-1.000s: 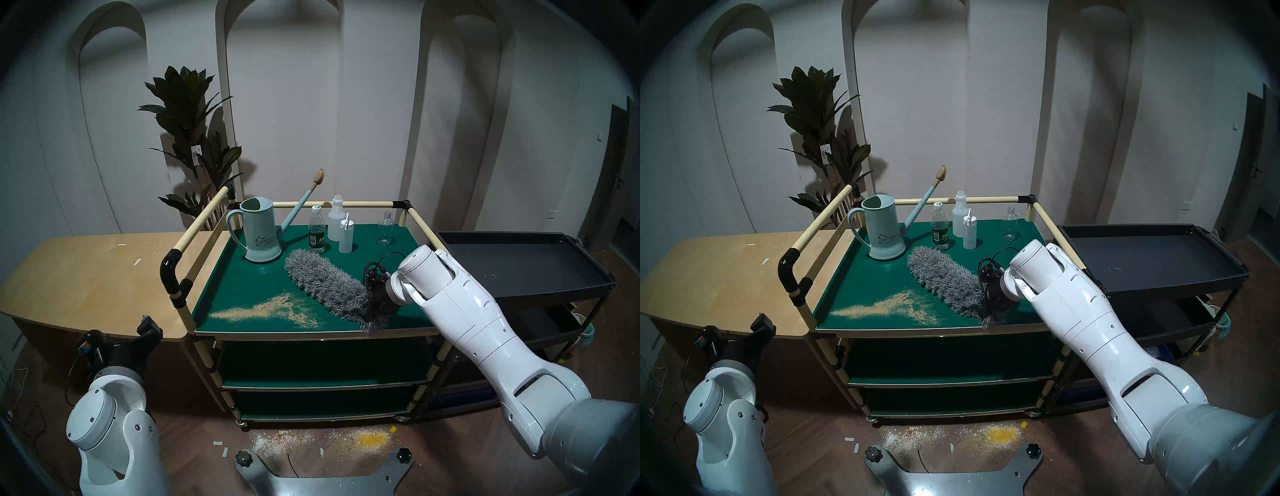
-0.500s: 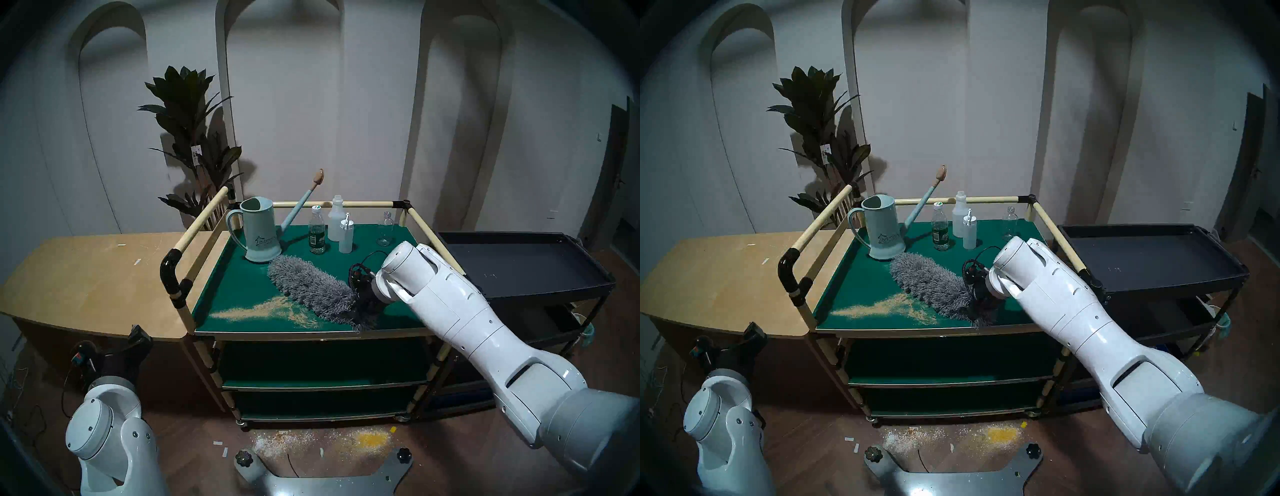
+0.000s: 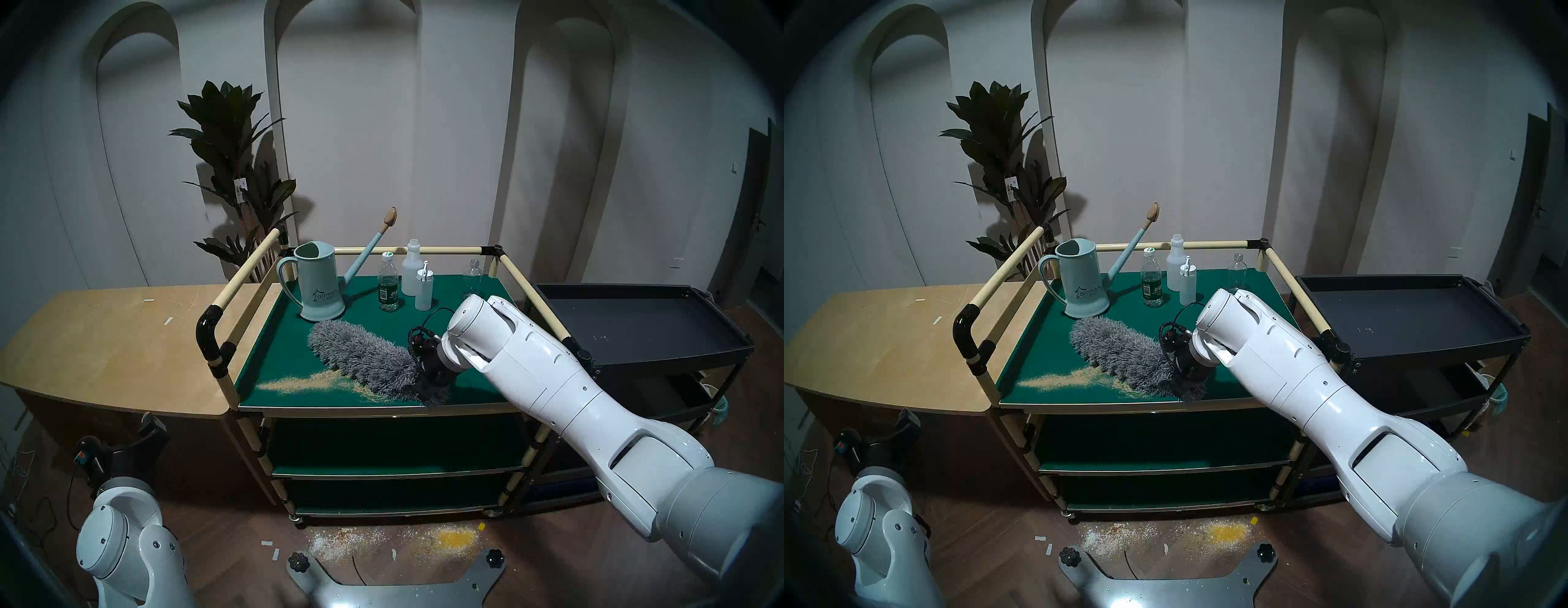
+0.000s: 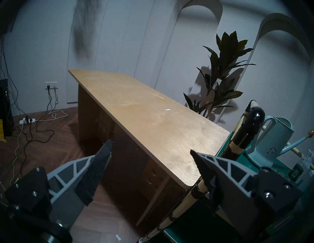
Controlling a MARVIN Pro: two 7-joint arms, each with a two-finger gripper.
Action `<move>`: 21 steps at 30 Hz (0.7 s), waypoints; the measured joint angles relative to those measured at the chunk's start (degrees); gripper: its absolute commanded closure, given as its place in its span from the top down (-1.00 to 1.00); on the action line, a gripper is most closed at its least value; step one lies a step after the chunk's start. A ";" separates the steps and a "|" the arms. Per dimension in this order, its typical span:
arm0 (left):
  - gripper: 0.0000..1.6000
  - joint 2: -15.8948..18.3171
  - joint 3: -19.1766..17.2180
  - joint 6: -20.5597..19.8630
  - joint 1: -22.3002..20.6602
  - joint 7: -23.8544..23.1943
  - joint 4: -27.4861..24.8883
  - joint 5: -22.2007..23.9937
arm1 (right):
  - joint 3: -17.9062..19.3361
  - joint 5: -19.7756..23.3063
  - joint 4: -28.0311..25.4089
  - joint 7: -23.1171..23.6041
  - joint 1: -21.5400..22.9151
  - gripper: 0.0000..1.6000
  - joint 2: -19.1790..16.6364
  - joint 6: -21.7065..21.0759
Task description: Dust the shelf with the duster
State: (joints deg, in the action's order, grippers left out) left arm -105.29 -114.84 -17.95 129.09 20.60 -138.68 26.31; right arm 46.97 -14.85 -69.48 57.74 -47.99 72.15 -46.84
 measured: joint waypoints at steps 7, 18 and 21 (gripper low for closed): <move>1.00 -1.95 -2.12 2.18 2.00 -0.25 0.00 1.53 | -3.40 0.04 -0.77 0.28 0.86 -1.00 1.49 0.14; 1.00 -5.79 -4.59 6.34 6.33 -1.65 -0.01 4.26 | -8.99 -0.07 -3.46 -0.14 1.94 -1.00 2.55 -0.41; 1.00 -6.97 -5.20 7.66 7.73 -2.07 -0.01 5.00 | -10.65 -0.02 -4.79 -0.45 2.05 -1.00 2.65 -0.70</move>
State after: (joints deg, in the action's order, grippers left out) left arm -112.26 -120.04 -10.30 136.82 18.52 -138.69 31.30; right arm 36.32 -14.87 -74.27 57.30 -45.94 74.80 -47.53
